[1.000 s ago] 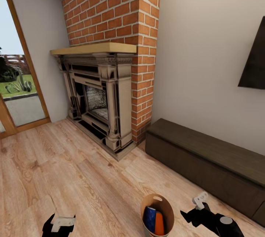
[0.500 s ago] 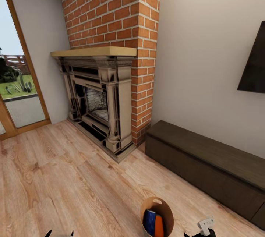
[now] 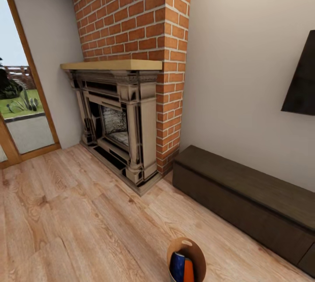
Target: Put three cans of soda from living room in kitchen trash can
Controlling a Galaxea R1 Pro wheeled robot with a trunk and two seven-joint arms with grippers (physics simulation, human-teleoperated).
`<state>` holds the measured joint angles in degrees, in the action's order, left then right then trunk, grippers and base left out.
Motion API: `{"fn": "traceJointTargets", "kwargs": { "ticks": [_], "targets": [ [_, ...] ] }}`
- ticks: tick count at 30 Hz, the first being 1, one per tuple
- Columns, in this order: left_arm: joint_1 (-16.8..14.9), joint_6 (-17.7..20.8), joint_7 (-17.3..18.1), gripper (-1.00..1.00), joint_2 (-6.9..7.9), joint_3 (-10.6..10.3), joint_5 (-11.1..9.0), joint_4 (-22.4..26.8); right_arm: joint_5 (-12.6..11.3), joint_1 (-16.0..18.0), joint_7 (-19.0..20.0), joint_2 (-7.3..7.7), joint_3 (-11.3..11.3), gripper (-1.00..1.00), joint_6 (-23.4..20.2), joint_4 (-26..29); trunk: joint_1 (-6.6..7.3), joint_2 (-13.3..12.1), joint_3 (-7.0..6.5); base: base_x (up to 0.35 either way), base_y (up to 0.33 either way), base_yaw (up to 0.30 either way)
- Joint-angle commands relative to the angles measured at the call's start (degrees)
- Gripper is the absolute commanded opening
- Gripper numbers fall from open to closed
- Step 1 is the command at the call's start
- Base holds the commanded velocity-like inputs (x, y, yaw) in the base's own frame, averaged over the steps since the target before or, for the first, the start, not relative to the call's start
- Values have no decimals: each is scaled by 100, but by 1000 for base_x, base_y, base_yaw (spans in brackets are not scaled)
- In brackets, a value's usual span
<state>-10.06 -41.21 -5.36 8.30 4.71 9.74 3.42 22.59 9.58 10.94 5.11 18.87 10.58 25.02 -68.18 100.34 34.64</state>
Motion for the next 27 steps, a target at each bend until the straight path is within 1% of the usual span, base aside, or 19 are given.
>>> {"fn": "traceJointTargets", "kwargs": {
  "ticks": [1,4,5,6,8,11,14,16,21,25,27],
  "targets": [
    [8,23,0,100,5,0,3,-48,-7,0,-15,1,4,100,8,-23,23,-42,-19,0,0,0],
    [64,173,15,100,13,2,4,-175,-21,0,-44,10,15,100,31,-141,89,-162,-72,0,0,0],
    [101,309,29,100,17,2,3,-226,-23,0,-57,22,20,100,55,-271,111,-202,-90,0,0,0],
    [135,453,40,100,20,3,4,-271,-27,0,-72,42,33,100,215,-465,133,-242,-108,0,0,0],
    [152,530,33,100,21,3,3,-297,-31,0,-124,55,40,100,422,-646,176,-322,-144,0,0,0],
    [163,571,12,100,22,5,3,-311,-33,0,-291,50,43,100,546,-845,242,-443,-198,0,0,0],
    [173,592,-3,100,22,9,-1,-317,-30,0,-562,30,40,100,620,-1035,308,-563,-252,0,0,0],
    [223,605,-18,100,23,11,-12,-322,-25,0,-895,13,39,100,671,-1280,352,-643,-288,0,0,0],
    [278,610,-30,100,23,15,-20,-320,-26,0,-1083,13,40,100,717,-1526,462,-844,-378,0,0,0],
    [303,613,-33,100,24,19,-23,-323,-35,-7,-1179,21,44,100,912,-1684,550,-1004,-450,0,0,0],
    [313,613,-34,100,25,20,-24,-324,-35,-29,-1442,37,45,100,1096,-1924,594,-1084,-485,0,0,0]
  ]
}}
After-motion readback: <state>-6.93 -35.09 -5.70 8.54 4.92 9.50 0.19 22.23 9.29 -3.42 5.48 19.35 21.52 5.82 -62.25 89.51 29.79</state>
